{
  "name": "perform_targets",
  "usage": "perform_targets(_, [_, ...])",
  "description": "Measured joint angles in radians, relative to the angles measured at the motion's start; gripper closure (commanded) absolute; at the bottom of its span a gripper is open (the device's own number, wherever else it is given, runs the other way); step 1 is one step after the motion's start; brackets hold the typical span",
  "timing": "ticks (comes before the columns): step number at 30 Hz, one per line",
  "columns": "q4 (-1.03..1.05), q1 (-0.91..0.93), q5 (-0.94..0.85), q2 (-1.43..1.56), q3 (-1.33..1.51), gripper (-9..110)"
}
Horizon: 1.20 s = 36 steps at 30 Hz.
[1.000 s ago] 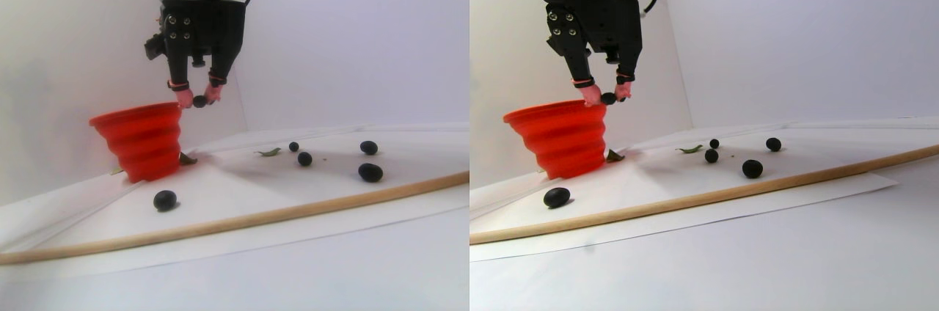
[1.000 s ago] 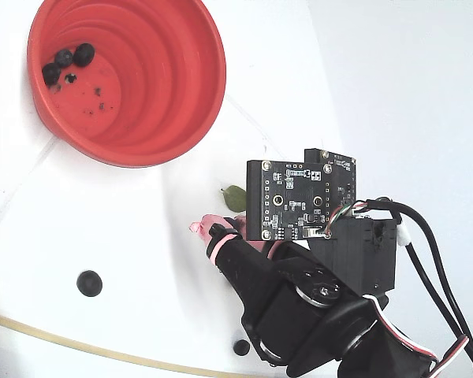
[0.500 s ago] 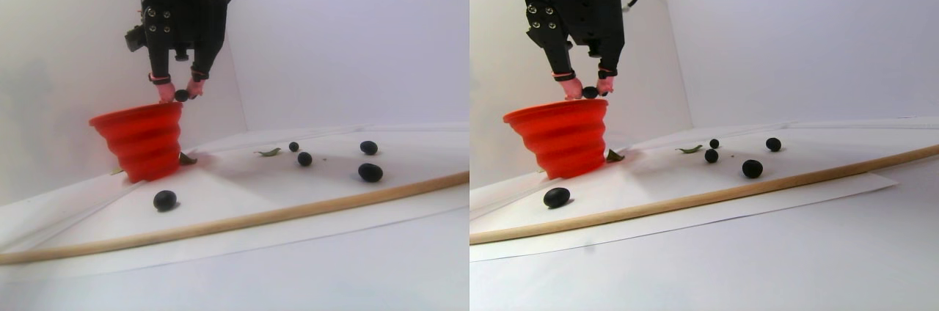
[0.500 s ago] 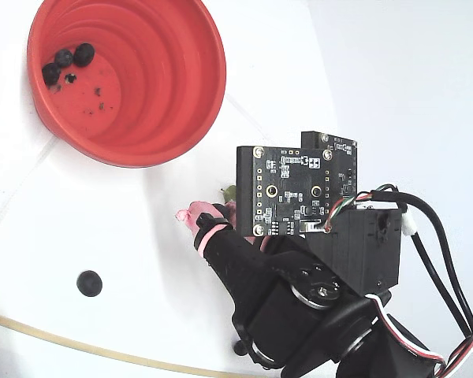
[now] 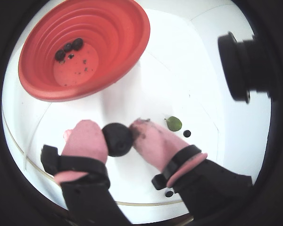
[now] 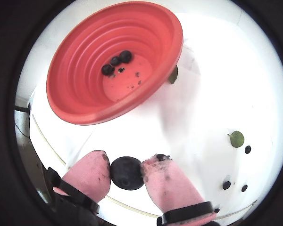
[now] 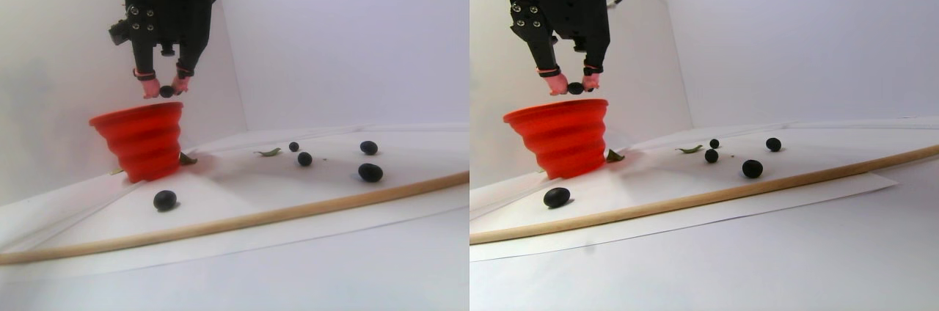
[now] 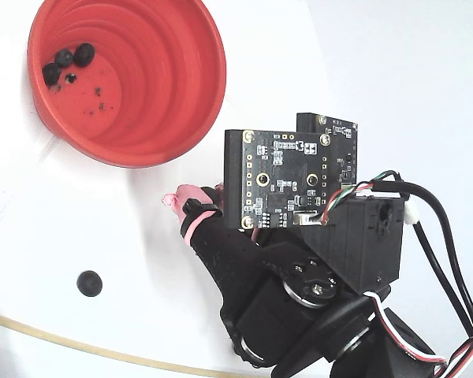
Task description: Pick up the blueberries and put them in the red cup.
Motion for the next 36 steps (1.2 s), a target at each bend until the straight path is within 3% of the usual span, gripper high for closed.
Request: perform_targets(36, [-0.204, -0.098, 0.054, -0.181, -0.133, 89])
